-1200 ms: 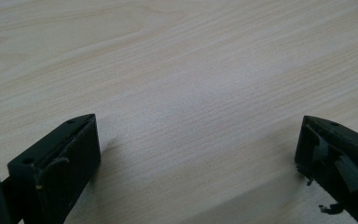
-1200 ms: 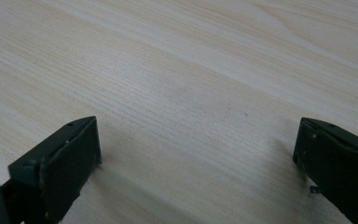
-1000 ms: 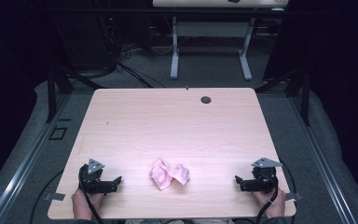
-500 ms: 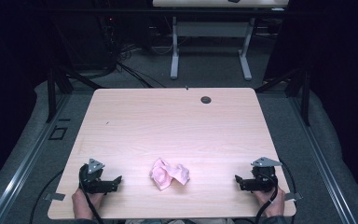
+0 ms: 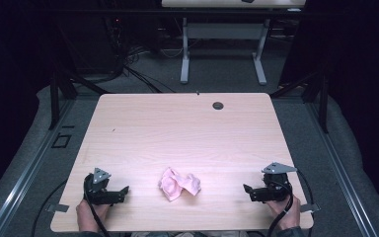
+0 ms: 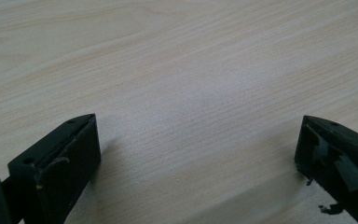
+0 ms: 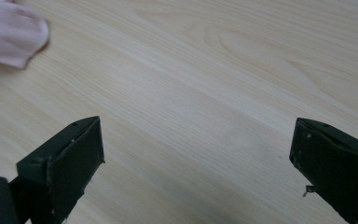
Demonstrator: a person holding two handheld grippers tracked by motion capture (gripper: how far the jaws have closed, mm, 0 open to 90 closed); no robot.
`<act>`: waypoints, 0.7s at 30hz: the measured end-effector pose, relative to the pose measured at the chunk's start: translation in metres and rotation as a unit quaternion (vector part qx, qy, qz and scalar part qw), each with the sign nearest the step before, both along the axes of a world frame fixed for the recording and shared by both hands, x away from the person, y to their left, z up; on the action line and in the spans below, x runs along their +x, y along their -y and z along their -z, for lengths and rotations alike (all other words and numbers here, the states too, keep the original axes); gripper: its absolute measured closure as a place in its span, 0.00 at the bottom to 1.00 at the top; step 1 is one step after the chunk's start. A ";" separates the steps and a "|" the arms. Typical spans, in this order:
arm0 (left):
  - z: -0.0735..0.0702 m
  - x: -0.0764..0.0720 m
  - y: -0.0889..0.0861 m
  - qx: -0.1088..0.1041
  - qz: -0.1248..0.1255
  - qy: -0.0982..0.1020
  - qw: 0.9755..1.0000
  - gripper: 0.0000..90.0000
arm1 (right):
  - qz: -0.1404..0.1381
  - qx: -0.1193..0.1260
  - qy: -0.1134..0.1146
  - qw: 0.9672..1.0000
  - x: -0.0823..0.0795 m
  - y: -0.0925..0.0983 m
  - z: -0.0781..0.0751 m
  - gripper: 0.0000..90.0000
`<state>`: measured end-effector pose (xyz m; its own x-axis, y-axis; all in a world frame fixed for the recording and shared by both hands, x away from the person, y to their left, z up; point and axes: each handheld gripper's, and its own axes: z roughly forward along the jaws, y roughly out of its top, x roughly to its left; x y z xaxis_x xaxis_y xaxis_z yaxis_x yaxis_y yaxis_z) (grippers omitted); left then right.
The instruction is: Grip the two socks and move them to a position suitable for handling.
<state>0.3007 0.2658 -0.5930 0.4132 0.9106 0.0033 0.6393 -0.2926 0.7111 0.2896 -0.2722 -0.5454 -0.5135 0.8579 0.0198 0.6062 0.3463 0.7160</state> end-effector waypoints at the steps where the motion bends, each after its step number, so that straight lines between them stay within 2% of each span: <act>1: 0.000 0.000 0.000 0.000 0.000 0.000 1.000 0.00 | -0.006 0.000 0.000 1.000 0.000 -0.004 -0.003 0.03; 4: 0.000 0.000 0.000 0.000 0.000 0.000 1.000 0.00 | -0.033 -0.013 0.000 0.999 0.001 -0.019 -0.015 0.03; 8: 0.000 0.000 0.000 0.000 0.000 0.001 1.000 0.00 | -0.048 -0.010 0.004 0.999 0.002 -0.031 -0.022 0.03; 10: 0.000 0.000 0.000 0.000 0.000 0.000 1.000 0.00 | -0.069 -0.018 -0.006 0.997 0.003 -0.046 -0.028 0.04; 11: 0.000 0.000 0.000 0.000 0.000 0.000 1.000 0.00 | -0.069 -0.018 -0.006 0.997 0.003 -0.046 -0.028 0.04; 12: 0.000 0.000 0.000 0.000 0.000 0.001 1.000 0.01 | -0.090 -0.020 -0.007 0.996 0.004 -0.057 -0.032 0.05; 13: 0.000 0.000 0.000 0.000 0.000 0.001 1.000 0.01 | -0.090 -0.020 -0.007 0.996 0.004 -0.057 -0.032 0.05; 14: 0.000 0.000 0.000 0.000 -0.001 0.001 1.000 0.01 | -0.108 -0.032 -0.008 0.994 0.004 -0.070 -0.034 0.05; 15: 0.000 0.000 0.000 0.000 -0.001 0.001 1.000 0.01 | -0.120 -0.034 -0.011 0.992 0.005 -0.076 -0.034 0.05; 17: 0.000 0.000 0.000 0.000 0.000 0.000 1.000 0.01 | -0.128 -0.033 -0.011 0.991 0.005 -0.083 -0.034 0.05; 21: 0.000 0.000 0.000 0.000 -0.001 0.001 1.000 0.01 | -0.165 -0.037 -0.012 0.986 0.005 -0.109 -0.034 0.06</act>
<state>0.3005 0.2656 -0.5931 0.4122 0.9111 0.0040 0.6381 -0.2918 0.7125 0.2948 -0.1631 -0.5118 -0.7648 0.6439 -0.0213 0.4684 0.5784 0.6679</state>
